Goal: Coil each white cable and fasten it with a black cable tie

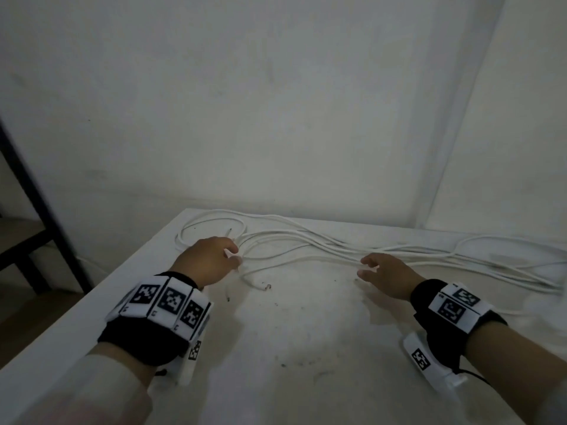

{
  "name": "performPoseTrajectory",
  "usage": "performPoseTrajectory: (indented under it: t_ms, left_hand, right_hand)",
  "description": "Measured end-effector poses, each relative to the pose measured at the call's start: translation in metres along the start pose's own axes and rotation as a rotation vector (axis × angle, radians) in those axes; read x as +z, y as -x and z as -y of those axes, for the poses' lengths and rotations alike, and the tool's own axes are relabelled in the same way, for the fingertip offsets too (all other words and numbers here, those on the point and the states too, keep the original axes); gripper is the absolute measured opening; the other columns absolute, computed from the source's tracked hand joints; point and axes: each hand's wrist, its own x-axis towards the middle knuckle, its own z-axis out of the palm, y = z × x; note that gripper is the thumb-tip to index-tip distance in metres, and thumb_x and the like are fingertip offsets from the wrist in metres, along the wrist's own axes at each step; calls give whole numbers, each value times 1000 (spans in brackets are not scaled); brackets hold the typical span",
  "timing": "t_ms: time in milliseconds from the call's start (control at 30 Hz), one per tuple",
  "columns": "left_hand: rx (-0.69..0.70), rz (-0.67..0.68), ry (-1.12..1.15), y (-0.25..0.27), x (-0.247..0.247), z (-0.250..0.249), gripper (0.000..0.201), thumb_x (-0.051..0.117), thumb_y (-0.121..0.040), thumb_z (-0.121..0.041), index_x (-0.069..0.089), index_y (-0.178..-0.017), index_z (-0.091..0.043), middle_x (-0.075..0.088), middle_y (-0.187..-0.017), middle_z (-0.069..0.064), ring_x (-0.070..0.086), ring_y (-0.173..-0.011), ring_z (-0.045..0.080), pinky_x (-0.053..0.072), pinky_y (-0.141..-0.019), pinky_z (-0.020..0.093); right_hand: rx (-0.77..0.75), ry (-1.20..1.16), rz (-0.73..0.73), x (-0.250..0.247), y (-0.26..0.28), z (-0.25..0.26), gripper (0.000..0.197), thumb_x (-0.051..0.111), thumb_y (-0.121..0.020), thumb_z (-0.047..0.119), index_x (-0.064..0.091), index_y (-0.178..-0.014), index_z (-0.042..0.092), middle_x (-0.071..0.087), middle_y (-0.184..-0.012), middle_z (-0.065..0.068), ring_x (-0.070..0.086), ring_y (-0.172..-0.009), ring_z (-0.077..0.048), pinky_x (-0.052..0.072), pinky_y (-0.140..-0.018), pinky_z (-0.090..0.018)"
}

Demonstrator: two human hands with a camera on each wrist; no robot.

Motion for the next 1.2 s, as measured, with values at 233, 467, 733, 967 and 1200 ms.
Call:
performPoseTrajectory:
  t_ms: [233, 467, 733, 967, 1200]
  left_hand:
    - [-63, 266, -238, -27, 33, -16, 58, 63, -86, -27, 39, -137, -14, 41, -143, 8, 42, -129, 21, 35, -103, 27]
    - [-144, 288, -473, -32, 51, -5, 36, 45, -94, -10, 44, -130, -5, 45, -137, 12, 48, -124, 21, 38, -98, 22]
    - [-133, 357, -373, -27, 53, -19, 49, 51, -91, -41, 48, -124, -5, 51, -129, 11, 53, -111, 21, 40, -83, 24]
    - [-196, 198, -324, -23, 70, -25, 67, 58, -89, -32, 24, -137, 1, 45, -135, 16, 48, -123, 26, 41, -97, 30]
    - [-98, 82, -332, -20, 68, -34, 29, 35, -98, -24, 52, -116, -9, 54, -125, 10, 53, -113, 26, 41, -90, 29]
  right_hand:
    - [43, 255, 114, -2, -27, -13, 45, 48, -93, 29, 39, -135, 16, 37, -143, -7, 37, -130, -24, 31, -106, -31]
    - [-61, 199, 39, -10, -32, -12, 24, 44, -95, 14, 59, -111, 4, 56, -120, -15, 54, -106, -26, 36, -77, -25]
    - [-228, 68, -115, -37, -7, -15, 27, 40, -98, 17, 60, -111, 3, 59, -109, -17, 51, -97, -26, 26, -71, -24]
    - [-330, -141, -208, -62, 18, -16, 23, 49, -95, 16, 64, -108, 5, 64, -108, -14, 56, -99, -26, 37, -78, -24]
    - [-357, -184, -309, -89, 36, -25, 24, 47, -95, 14, 64, -111, 6, 45, -66, 11, 40, -60, -5, 35, -58, -7]
